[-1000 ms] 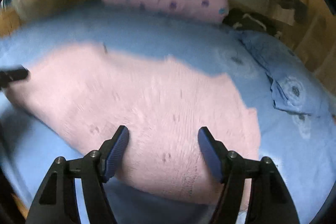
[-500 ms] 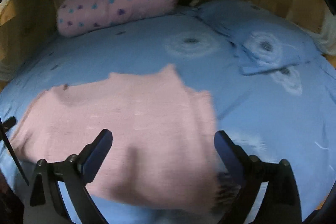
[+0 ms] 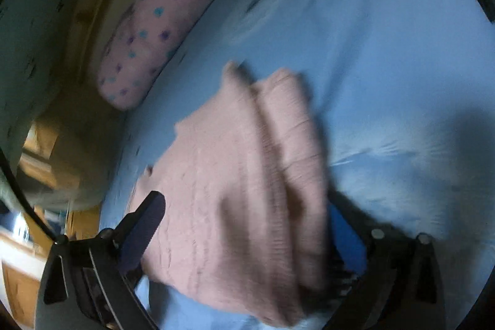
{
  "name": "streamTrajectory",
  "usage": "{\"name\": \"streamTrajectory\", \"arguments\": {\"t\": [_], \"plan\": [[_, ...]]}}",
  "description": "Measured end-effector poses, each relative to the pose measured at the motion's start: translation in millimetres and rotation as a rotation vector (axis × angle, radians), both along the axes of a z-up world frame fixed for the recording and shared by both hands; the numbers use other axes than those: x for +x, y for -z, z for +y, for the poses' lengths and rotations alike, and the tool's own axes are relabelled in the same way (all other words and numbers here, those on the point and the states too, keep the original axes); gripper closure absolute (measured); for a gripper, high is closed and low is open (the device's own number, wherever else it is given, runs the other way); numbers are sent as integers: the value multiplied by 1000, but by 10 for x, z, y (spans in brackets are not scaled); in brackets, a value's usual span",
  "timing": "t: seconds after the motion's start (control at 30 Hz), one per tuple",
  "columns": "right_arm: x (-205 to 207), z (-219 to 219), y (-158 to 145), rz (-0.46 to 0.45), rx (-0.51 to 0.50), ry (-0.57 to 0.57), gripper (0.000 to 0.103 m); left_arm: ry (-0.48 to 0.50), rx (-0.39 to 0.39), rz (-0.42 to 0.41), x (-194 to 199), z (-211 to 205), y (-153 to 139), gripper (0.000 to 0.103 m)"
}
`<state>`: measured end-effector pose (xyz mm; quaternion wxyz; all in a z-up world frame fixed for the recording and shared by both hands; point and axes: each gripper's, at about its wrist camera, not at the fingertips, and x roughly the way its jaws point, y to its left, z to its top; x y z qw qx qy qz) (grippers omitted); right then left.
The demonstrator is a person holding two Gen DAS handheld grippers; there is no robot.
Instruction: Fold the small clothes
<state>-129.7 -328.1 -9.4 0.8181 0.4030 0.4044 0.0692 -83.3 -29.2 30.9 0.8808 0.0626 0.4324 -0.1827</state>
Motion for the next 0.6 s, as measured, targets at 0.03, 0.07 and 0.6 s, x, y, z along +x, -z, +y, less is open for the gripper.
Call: {"name": "streamTrajectory", "arguments": {"t": [0.03, 0.07, 0.6], "plan": [[49, 86, 10, 9, -32, -34, 5, -9, -42, 9, -4, 32, -39, 103], [83, 154, 16, 15, -62, -52, 6, -12, -93, 19, -21, 57, -94, 103], [220, 264, -82, 41, -53, -65, 73, -11, -115, 69, 87, -27, 125, 103]]}}
